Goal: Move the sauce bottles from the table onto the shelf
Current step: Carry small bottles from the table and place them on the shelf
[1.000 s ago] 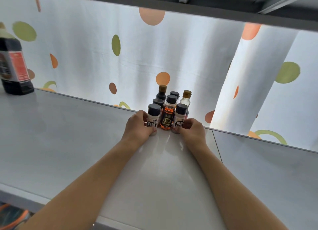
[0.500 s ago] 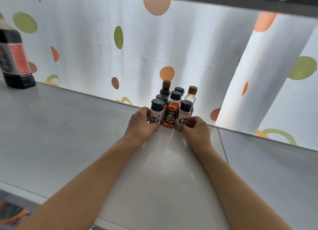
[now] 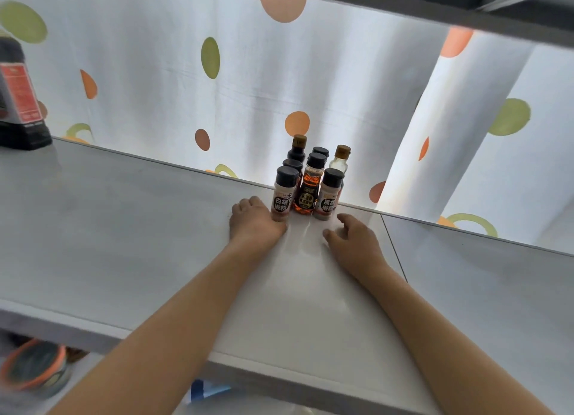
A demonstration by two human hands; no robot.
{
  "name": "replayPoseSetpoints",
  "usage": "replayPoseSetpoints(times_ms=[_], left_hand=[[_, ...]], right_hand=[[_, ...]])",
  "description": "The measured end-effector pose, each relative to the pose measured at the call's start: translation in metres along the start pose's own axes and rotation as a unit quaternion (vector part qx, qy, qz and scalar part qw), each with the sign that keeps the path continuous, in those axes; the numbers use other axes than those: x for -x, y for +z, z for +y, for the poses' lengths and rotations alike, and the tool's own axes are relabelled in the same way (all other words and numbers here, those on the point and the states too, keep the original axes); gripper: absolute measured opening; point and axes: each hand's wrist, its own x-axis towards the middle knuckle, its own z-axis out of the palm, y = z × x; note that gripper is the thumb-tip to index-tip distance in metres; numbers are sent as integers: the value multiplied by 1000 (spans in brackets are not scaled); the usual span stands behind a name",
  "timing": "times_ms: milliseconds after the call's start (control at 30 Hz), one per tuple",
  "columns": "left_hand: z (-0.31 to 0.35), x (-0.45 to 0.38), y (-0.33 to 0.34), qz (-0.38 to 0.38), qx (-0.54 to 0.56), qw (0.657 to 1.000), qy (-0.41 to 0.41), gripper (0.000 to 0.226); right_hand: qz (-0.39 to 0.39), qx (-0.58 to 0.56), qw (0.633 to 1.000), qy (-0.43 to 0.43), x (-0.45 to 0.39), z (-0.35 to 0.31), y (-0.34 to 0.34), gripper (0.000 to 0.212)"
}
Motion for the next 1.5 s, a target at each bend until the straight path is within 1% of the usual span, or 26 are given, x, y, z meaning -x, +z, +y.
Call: replayPoseSetpoints(times_ms=[67,167,267,367,500,667,767,833,933,1100,1200,1267,1300,1333,1367,1433,1500], left_hand=[[0,15,-1,-43,-45,998,12,80],[0,46,-2,-63,-131,988,50,72],[-4,90,-5,-90,-168,980,65,67],[1,141,-8,-102,-196,973,67,63],[13,203,-7,-77,-221,971,54,56],[11,265,-11,-74,-272,958,49,54],[-1,302,-18,-39,-296,954,31,57],[-11,334,-22,-2,-287,958,13,58],[-35,387,-25,53,-259,964,-16,58],[-90,498,-43,92,-281,949,-112,58],[-128,571,-61,91,-297,934,-177,56],[-151,622,-76,103,-301,923,-215,64],[-165,653,-83,117,-291,920,-234,64],[-178,684,-91,132,-273,918,-257,59],[-191,716,-98,151,-250,915,-278,56],[-216,777,-109,186,-217,908,-307,57],[-240,841,-116,212,-199,893,-343,57]], right_hand=[[-52,77,994,-57,19,-3,-2,52],[-136,153,973,-107,40,-2,-6,56],[-187,200,952,-140,62,1,-12,61],[-234,213,928,-195,96,5,-20,62],[-247,200,912,-258,144,12,-29,61],[-191,195,900,-340,196,13,-35,59],[-169,170,897,-370,228,5,-30,58],[-163,159,888,-400,253,-2,-25,59],[-170,111,880,-429,295,-16,-15,58],[-206,60,846,-488,388,-57,22,58],[-232,37,813,-533,465,-87,46,59],[-237,5,794,-560,519,-107,61,65],[-245,-9,780,-576,549,-118,69,70],[-253,-21,765,-592,579,-128,77,71],[-260,-30,752,-605,610,-138,84,70],[-268,-53,730,-626,665,-153,95,66],[-279,-74,703,-650,725,-169,105,66]])
